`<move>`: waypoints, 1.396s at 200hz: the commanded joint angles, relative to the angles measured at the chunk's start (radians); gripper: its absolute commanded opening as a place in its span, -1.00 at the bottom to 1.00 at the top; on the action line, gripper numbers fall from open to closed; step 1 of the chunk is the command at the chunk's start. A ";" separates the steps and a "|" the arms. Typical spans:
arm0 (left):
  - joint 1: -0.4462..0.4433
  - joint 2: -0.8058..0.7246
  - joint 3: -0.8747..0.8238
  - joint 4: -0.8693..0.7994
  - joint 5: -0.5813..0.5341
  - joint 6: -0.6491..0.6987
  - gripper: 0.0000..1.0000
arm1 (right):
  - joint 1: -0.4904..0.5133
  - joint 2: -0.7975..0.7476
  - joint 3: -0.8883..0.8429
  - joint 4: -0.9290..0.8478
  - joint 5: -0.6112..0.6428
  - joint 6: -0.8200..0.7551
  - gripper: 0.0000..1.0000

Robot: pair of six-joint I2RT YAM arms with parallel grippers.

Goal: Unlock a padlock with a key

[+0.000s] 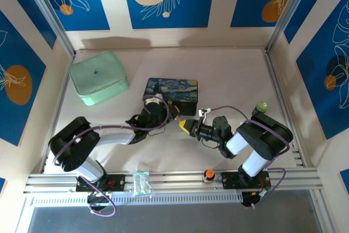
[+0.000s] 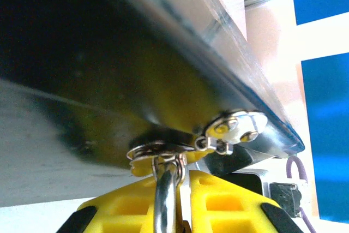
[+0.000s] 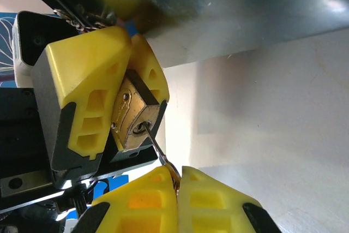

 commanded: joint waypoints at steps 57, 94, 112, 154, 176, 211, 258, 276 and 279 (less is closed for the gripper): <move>-0.029 -0.033 0.002 0.088 0.098 0.052 -1.00 | -0.092 0.032 0.122 -0.024 -0.209 0.006 -1.00; -0.028 0.019 -0.013 0.205 0.142 0.018 -1.00 | -0.152 0.152 0.173 0.037 -0.347 0.082 -1.00; -0.028 0.026 -0.026 0.215 0.134 0.014 -1.00 | -0.148 0.138 0.172 0.036 -0.346 0.078 -1.00; -0.029 0.033 -0.013 0.202 0.142 0.043 -1.00 | -0.161 0.178 0.196 0.036 -0.377 0.115 -1.00; -0.029 0.031 -0.017 0.221 0.150 0.037 -1.00 | -0.174 0.190 0.201 0.037 -0.377 0.132 -1.00; -0.038 0.041 -0.024 0.259 0.163 0.007 -1.00 | -0.163 0.182 0.212 0.036 -0.340 0.162 -1.00; -0.047 0.043 -0.018 0.247 0.159 0.033 -1.00 | -0.154 0.183 0.249 0.034 -0.341 0.220 -1.00; -0.047 0.051 -0.024 0.276 0.167 0.031 -1.00 | -0.167 0.190 0.251 0.035 -0.356 0.243 -1.00; -0.047 0.053 -0.024 0.281 0.169 0.030 -1.00 | -0.173 0.191 0.251 0.034 -0.362 0.242 -1.00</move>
